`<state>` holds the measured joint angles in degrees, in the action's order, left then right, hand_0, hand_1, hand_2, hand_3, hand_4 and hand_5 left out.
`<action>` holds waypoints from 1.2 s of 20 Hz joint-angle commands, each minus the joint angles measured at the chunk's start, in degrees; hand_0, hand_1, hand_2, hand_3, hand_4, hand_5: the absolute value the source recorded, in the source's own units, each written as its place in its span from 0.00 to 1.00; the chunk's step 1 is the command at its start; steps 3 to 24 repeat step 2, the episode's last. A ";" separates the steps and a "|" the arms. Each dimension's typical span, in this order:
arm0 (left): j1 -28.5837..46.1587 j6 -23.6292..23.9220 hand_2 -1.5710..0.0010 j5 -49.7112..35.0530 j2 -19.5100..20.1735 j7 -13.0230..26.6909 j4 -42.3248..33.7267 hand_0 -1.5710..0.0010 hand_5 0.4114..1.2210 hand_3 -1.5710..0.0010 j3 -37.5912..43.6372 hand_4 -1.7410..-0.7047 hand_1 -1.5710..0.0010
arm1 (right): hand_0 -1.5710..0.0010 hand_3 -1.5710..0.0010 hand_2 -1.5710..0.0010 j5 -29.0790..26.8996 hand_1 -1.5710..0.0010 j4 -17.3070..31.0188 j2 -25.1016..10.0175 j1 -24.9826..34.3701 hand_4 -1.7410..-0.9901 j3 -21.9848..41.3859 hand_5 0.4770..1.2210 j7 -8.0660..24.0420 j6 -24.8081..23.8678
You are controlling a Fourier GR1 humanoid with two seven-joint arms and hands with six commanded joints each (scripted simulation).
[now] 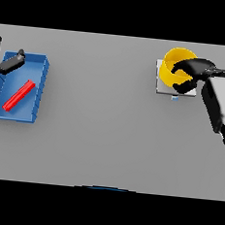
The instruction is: Pick up the red beaker and tilt it to pour out 1 green nut into yellow bowl. Pick up the yellow bowl and place it on the metallic measuring scale.
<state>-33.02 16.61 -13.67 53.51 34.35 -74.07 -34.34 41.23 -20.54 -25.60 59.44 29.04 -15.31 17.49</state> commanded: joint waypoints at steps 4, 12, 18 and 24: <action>-0.10 -0.43 1.00 -0.25 -0.13 -0.22 0.59 1.00 0.40 1.00 0.14 0.89 1.00 | 0.97 0.78 0.93 0.33 0.97 0.97 0.15 0.39 0.58 0.24 0.34 -0.64 0.27; -0.10 -0.43 1.00 -0.25 -0.13 -0.22 0.59 1.00 0.40 1.00 0.14 0.89 1.00 | 0.97 0.78 0.93 0.33 0.97 0.97 0.15 0.39 0.58 0.24 0.34 -0.64 0.27; -0.10 -0.43 1.00 -0.25 -0.13 -0.22 0.59 1.00 0.40 1.00 0.14 0.89 1.00 | 0.97 0.78 0.93 0.33 0.97 0.97 0.15 0.39 0.58 0.24 0.34 -0.64 0.27; -0.10 -0.43 1.00 -0.25 -0.13 -0.22 0.59 1.00 0.40 1.00 0.14 0.89 1.00 | 0.97 0.78 0.93 0.33 0.97 0.97 0.15 0.39 0.58 0.24 0.34 -0.64 0.27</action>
